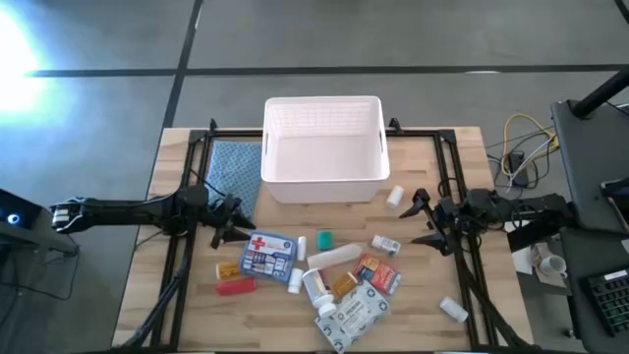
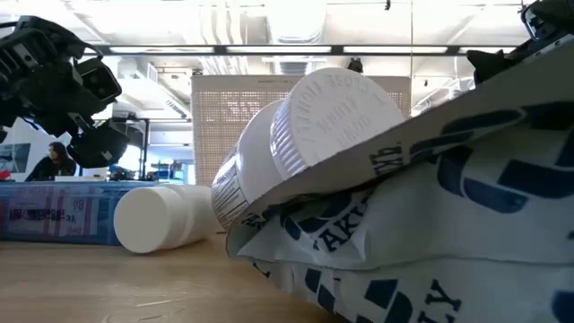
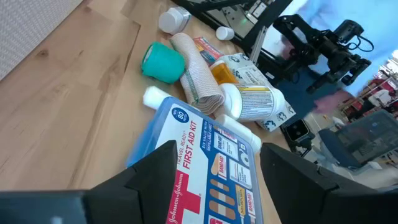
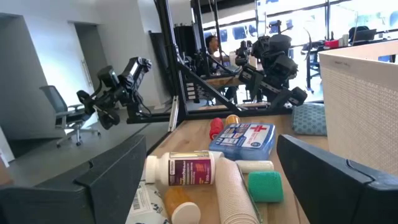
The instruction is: Pick & place medical supplies in basket/bin
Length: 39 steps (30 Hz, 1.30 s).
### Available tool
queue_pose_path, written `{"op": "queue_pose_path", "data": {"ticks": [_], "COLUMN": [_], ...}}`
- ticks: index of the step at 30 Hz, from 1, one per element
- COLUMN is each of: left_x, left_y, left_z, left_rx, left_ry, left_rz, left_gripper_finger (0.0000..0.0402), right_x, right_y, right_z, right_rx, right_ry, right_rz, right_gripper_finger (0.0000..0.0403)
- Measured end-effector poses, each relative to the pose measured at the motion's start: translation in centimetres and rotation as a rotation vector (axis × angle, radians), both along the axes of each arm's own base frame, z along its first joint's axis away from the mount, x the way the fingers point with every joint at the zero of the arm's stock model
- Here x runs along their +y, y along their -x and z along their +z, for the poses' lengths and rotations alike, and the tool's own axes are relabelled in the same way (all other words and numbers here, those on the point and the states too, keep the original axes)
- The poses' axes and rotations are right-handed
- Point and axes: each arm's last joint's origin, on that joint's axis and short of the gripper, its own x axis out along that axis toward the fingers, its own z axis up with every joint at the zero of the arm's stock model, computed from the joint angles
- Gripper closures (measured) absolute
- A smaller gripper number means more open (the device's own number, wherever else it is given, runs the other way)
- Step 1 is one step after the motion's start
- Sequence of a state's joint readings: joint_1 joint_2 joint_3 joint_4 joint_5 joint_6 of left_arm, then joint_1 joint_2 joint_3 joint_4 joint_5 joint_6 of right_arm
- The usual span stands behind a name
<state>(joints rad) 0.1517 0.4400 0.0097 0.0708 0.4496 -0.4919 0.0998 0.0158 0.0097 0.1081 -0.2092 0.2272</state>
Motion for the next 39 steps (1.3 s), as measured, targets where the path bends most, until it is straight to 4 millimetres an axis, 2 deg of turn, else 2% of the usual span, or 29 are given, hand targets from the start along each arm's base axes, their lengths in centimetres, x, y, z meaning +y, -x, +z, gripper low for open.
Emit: {"op": "queue_pose_path", "data": {"ticks": [18,23,29,33,39], "left_x": [0.0,0.0,0.0,0.0,0.0], "left_y": [0.0,0.0,0.0,0.0,0.0], "left_z": [0.0,0.0,0.0,0.0,0.0], "left_rx": [0.000,-0.001,-0.001,0.000,0.000], "left_ry": [0.000,0.000,0.000,0.000,0.000], "left_rz": [0.000,0.000,0.000,-0.001,0.000], "left_gripper_finger": [0.0190,0.0190,0.0190,0.0190,0.0190], "right_x": [-0.1,-0.4,-1.0,-0.9,-0.1], "right_y": [0.0,-0.1,-0.2,-0.5,-1.1], "right_z": [0.1,0.0,-0.5,-1.1,-2.2], "right_rx": [0.002,0.098,0.152,0.244,0.503], "right_ry": [-0.027,-0.407,-0.848,-0.919,-0.994], "right_rz": [-0.025,-0.092,-0.284,-0.284,-0.113], "right_gripper_finger": [0.0053,0.0053,0.0053,0.0053,0.0053]}}
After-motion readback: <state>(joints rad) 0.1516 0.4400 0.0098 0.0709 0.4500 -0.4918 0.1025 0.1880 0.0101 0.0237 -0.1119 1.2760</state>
